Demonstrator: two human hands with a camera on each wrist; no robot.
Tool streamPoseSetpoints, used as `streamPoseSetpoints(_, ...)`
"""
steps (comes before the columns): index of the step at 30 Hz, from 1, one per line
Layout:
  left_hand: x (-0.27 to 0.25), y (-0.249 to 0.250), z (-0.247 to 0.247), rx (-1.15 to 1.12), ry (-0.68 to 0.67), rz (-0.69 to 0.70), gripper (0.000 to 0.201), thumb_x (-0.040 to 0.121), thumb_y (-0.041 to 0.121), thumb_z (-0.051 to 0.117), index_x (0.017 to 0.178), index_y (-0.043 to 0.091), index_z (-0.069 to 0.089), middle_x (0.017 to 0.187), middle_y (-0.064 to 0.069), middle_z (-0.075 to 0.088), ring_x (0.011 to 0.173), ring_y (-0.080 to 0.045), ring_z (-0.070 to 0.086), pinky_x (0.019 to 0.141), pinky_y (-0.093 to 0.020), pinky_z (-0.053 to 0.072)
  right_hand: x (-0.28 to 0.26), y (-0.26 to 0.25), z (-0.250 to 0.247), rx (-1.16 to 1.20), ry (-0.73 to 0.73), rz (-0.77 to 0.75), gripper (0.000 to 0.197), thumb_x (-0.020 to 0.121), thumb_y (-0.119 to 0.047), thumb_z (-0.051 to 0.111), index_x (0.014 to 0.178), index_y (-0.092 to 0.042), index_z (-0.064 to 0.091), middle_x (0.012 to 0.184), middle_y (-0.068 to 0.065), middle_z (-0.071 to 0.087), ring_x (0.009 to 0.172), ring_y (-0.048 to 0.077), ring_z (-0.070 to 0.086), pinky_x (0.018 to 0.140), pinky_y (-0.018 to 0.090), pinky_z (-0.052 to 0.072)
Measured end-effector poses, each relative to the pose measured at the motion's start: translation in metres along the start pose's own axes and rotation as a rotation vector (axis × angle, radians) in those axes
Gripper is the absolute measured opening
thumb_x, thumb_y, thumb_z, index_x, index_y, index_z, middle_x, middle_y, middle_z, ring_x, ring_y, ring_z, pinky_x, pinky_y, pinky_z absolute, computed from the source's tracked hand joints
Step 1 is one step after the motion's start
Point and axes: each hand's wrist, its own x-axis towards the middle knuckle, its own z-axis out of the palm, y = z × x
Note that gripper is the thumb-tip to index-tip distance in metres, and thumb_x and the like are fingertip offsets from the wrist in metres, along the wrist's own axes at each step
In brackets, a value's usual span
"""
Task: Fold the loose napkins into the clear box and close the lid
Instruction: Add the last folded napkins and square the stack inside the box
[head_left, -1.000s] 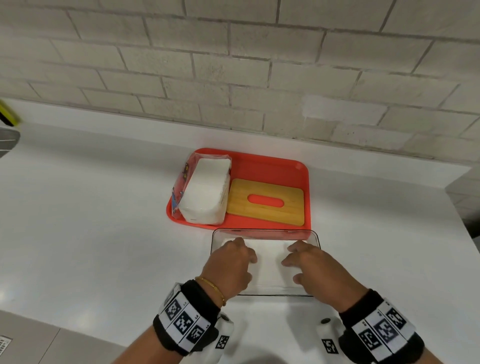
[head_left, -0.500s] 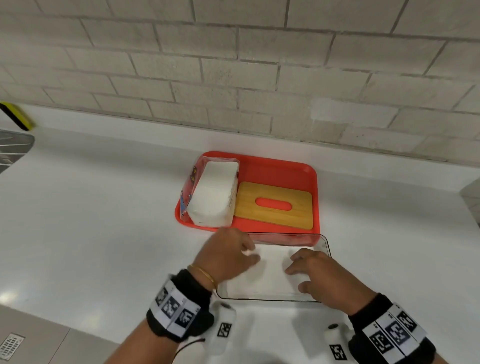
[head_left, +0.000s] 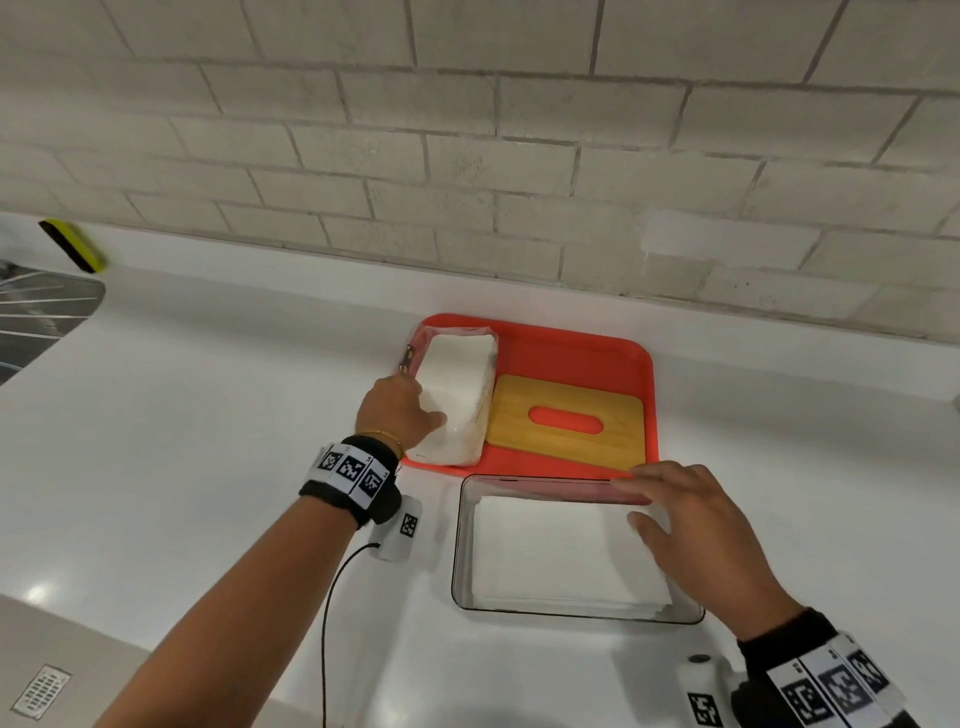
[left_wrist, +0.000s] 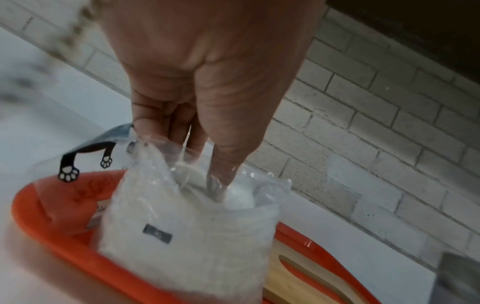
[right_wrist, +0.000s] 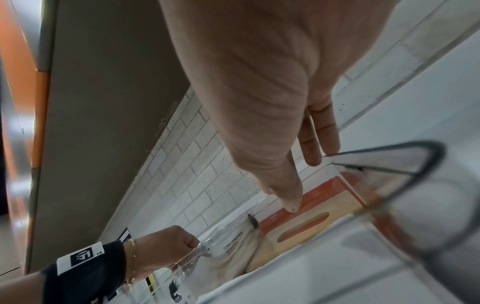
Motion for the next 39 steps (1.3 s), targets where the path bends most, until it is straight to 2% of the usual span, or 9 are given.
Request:
streamPoseSetpoints(3,0.007,-0.003,0.004,-0.039,-0.009,-0.053,0.066,0.082,0.041,0.085,0.134,0.009,0.06,0.125,-0.01,0.069,0.114,-0.029,0.067,0.094,-0.033,0.053,-0.002,0.004,0.003,0.004,0.002,-0.013,0.044,0.083,-0.012,0.085,0.12,-0.034,0.077,0.117,-0.014,0.071,0.105,0.016,0.059,0.076,0.02,0.042)
streamPoseSetpoints(11,0.02,-0.009,0.009,-0.137,-0.028,-0.145,0.082,0.071,0.046,0.091,0.135,0.009,0.056,0.124,-0.009,0.067,0.113,-0.029,0.066,0.088,-0.033,0.053,-0.001,0.005,0.004,0.015,-0.009,0.005,0.045,0.085,-0.014,0.083,0.124,-0.035,0.075,0.121,-0.017,0.069,0.11,0.012,0.057,0.077,0.02,0.044)
streamPoseSetpoints(18,0.027,-0.015,0.011,-0.21,-0.098,-0.184,0.055,0.07,0.046,0.091,0.103,0.011,0.063,0.1,-0.003,0.066,0.091,-0.024,0.063,0.074,-0.028,0.049,0.0,0.004,0.002,0.007,-0.033,0.016,0.045,0.084,-0.017,0.084,0.124,-0.036,0.075,0.121,-0.017,0.069,0.109,0.011,0.056,0.075,0.018,0.042)
streamPoseSetpoints(21,0.028,-0.017,0.011,-0.213,-0.096,-0.179,0.055,0.069,0.048,0.09,0.102,0.01,0.067,0.097,-0.004,0.07,0.084,-0.023,0.063,0.069,-0.027,0.049,0.0,0.002,0.001,-0.001,-0.038,0.017,0.045,0.084,-0.019,0.084,0.124,-0.037,0.074,0.122,-0.017,0.069,0.109,0.011,0.056,0.075,0.018,0.042)
streamPoseSetpoints(23,0.028,-0.017,0.01,-0.239,-0.08,-0.174,0.054,0.07,0.046,0.09,0.105,0.01,0.07,0.099,-0.006,0.07,0.088,-0.023,0.063,0.072,-0.028,0.049,0.0,0.001,0.0,-0.001,-0.052,0.025,0.045,0.086,-0.021,0.083,0.127,-0.038,0.073,0.124,-0.018,0.067,0.112,0.01,0.054,0.077,0.018,0.041)
streamPoseSetpoints(26,0.025,-0.015,0.007,-0.39,-0.022,-0.173,0.049,0.074,0.036,0.089,0.111,0.009,0.073,0.114,-0.01,0.073,0.107,-0.028,0.068,0.089,-0.033,0.053,0.001,-0.002,-0.005,0.006,-0.082,0.032,0.044,0.089,-0.026,0.079,0.13,-0.041,0.07,0.128,-0.022,0.063,0.115,0.006,0.05,0.08,0.016,0.038)
streamPoseSetpoints(28,0.019,-0.012,-0.001,-0.543,0.037,-0.169,0.038,0.076,0.03,0.087,0.109,0.015,0.076,0.11,-0.005,0.075,0.108,-0.026,0.069,0.088,-0.032,0.054,0.002,-0.004,-0.008,0.008,-0.113,0.041,0.043,0.091,-0.032,0.076,0.132,-0.042,0.067,0.13,-0.023,0.061,0.117,0.005,0.048,0.083,0.015,0.037)
streamPoseSetpoints(34,-0.025,0.016,-0.048,-0.906,0.201,-0.013,0.012,0.077,0.023,0.087,0.083,0.027,0.078,0.091,0.007,0.076,0.088,-0.018,0.07,0.074,-0.034,0.059,0.006,-0.018,-0.027,0.143,-0.066,0.03,0.051,0.088,-0.04,0.079,0.137,-0.038,0.062,0.133,-0.021,0.058,0.122,0.006,0.05,0.091,0.007,0.031)
streamPoseSetpoints(39,-0.077,0.043,-0.082,-1.012,0.068,0.263,0.012,0.083,0.011,0.084,0.092,0.015,0.077,0.104,0.01,0.079,0.093,-0.011,0.073,0.072,-0.025,0.058,0.014,-0.039,-0.044,0.492,-0.054,0.134,0.098,0.071,-0.058,0.087,0.153,-0.043,0.036,0.14,-0.028,0.049,0.126,-0.005,0.05,0.104,0.022,0.041)
